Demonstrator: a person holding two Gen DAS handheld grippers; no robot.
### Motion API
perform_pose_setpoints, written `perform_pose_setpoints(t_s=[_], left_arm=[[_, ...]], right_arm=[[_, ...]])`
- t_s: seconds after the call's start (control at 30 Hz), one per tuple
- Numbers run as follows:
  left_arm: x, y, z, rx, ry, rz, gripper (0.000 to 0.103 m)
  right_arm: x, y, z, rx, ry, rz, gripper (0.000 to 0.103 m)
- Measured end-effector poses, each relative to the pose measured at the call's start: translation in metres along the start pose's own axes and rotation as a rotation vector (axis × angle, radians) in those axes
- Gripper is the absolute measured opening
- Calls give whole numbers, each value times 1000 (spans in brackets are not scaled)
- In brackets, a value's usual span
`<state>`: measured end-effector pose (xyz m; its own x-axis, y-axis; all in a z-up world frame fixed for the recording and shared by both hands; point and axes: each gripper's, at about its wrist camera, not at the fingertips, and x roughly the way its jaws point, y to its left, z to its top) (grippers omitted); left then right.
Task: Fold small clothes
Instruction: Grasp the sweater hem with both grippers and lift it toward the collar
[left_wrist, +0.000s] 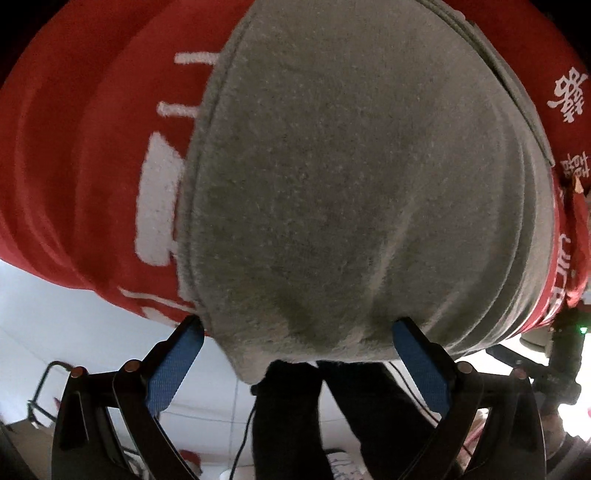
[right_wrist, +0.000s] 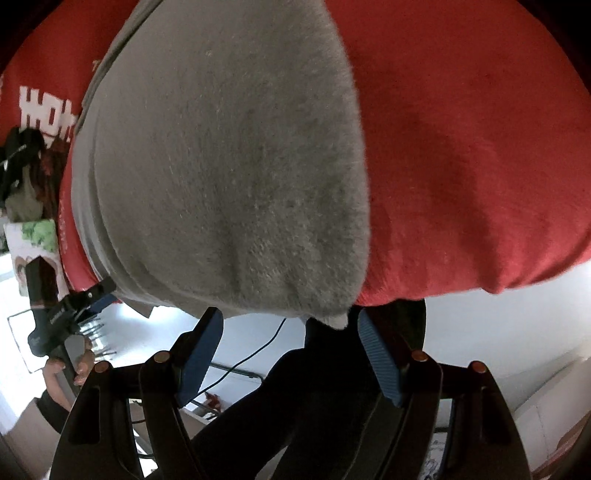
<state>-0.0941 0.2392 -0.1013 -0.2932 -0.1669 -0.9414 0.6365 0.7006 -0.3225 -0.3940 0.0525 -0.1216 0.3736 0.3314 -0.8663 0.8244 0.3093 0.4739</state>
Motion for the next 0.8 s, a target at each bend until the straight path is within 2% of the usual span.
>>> perform_pose_setpoints(t_s=[0.13, 0.17, 0.2, 0.23, 0.27, 0.3, 0.33, 0.37, 0.4, 0.5, 0.6, 0.7, 0.8], left_arm=[[-2, -4, -4, 8, -13, 0, 91], [-4, -3, -6, 1, -17, 1, 83], [-5, -1, -7, -6, -18, -15, 78], [-7, 0, -9, -9, -19, -26, 66], [-9, 1, -11, -4, -18, -40, 46], [-11, 1, -13, 6, -12, -64, 35], [-13, 0, -14, 13, -9, -88, 18], [-17, -2, -16, 21, -6, -101, 18], [-21, -4, -16, 36, -4, -110, 18], [-46, -13, -13, 68, -12, -177, 17], [-75, -23, -5, 94, -57, -256, 14], [-100, -37, 19, 138, -111, -287, 14], [-108, -49, 52, 156, -151, -277, 14]], right_arm=[[8, 1, 6, 26, 1, 32, 78], [9, 1, 8, 36, 1, 43, 78], [10, 1, 8, 46, 0, 54, 73], [10, -1, 8, 65, 0, 71, 68], [10, -4, 8, 85, 1, 87, 51], [9, -8, 9, 107, 4, 115, 27], [7, -13, 7, 126, 6, 143, 20], [4, -15, 5, 143, 6, 178, 12], [-1, -14, 3, 150, 2, 206, 9], [-15, -8, 1, 155, -17, 288, 9], [-42, 4, 6, 176, -72, 398, 9], [-70, 16, 22, 202, -165, 511, 9], [-84, 27, 48, 209, -228, 565, 9]])
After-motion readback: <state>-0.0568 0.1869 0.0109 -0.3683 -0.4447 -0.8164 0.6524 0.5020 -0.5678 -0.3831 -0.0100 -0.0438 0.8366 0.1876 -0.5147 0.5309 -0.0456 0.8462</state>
